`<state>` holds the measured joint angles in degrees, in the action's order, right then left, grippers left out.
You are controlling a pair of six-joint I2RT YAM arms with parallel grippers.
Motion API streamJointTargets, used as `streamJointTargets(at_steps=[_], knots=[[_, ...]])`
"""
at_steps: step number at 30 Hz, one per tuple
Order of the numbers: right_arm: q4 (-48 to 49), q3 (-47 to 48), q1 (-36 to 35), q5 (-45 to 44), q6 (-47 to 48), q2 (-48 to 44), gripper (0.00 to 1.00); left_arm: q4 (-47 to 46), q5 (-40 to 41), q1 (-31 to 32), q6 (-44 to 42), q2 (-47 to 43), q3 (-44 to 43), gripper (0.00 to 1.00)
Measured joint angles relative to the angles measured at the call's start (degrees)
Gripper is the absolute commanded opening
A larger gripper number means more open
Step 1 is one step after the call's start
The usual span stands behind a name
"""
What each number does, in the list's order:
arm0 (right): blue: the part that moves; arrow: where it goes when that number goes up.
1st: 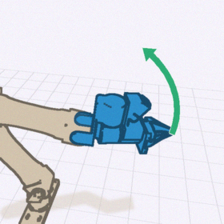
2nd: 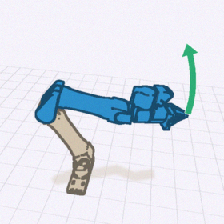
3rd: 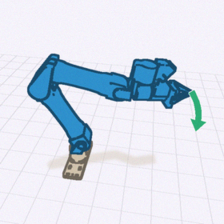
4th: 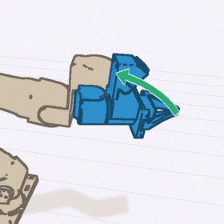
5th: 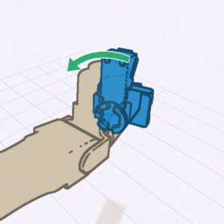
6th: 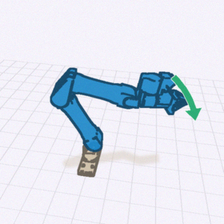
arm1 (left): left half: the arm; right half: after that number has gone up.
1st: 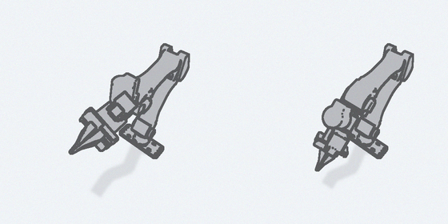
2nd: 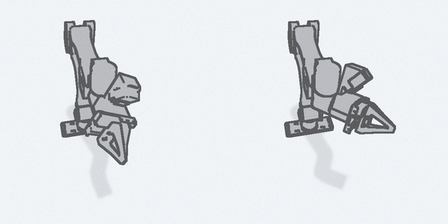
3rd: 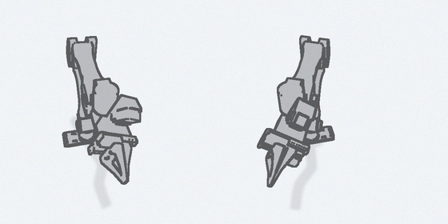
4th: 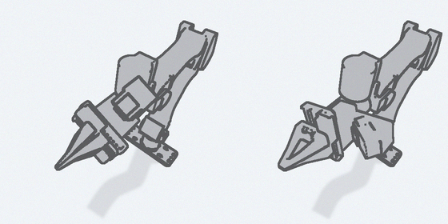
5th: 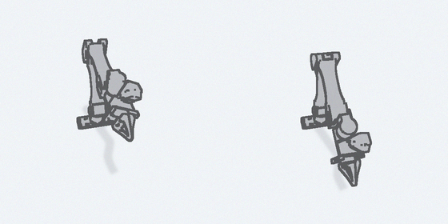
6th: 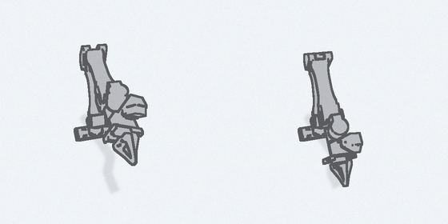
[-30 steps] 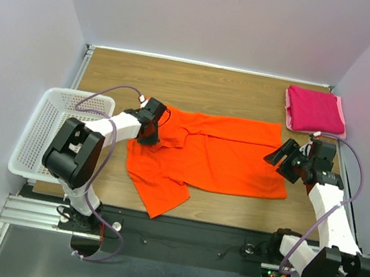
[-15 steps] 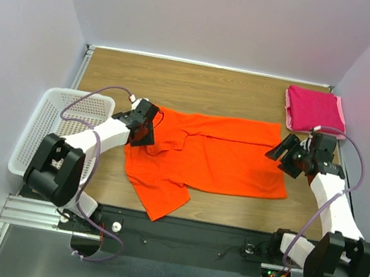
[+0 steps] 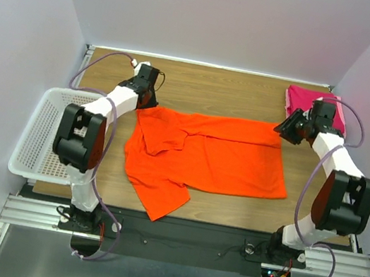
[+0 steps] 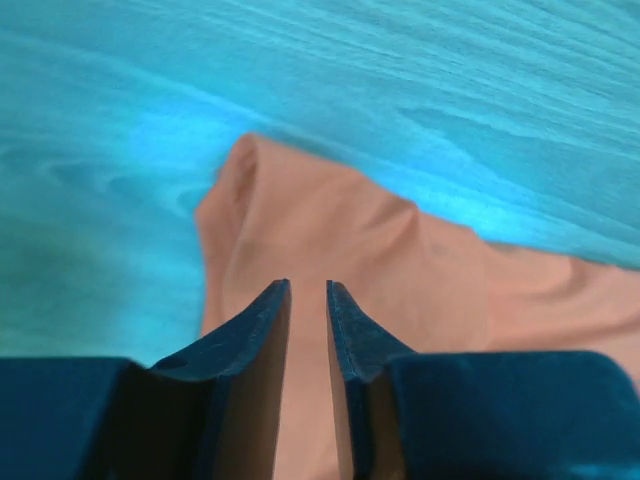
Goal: Fold and stack the t-shirts
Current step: Fold the tshirt
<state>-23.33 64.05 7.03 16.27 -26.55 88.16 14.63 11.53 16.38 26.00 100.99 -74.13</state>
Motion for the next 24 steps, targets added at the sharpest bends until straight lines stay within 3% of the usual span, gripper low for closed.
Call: streamJointTargets(at_steps=[3,11,17,24], knots=[[1.6,3.0,0.0,0.0,-0.2,5.4,0.33,-0.5,-0.6,0.0,-0.7,5.2,-2.7,0.27],[6.0,7.8,0.0,0.1,-1.3,16.6,0.3,-1.1,-0.6,-1.1,-1.5,12.6,-4.8,0.25],[8.3,10.4,0.0,-2.2,-2.0,25.5,0.29,-2.7,-0.3,-4.0,-1.0,13.7,-4.2,0.25],[10.4,11.3,-0.3,-6.0,-2.9,26.6,0.29,-6.7,-0.8,-5.8,0.7,12.7,-1.3,0.26]])
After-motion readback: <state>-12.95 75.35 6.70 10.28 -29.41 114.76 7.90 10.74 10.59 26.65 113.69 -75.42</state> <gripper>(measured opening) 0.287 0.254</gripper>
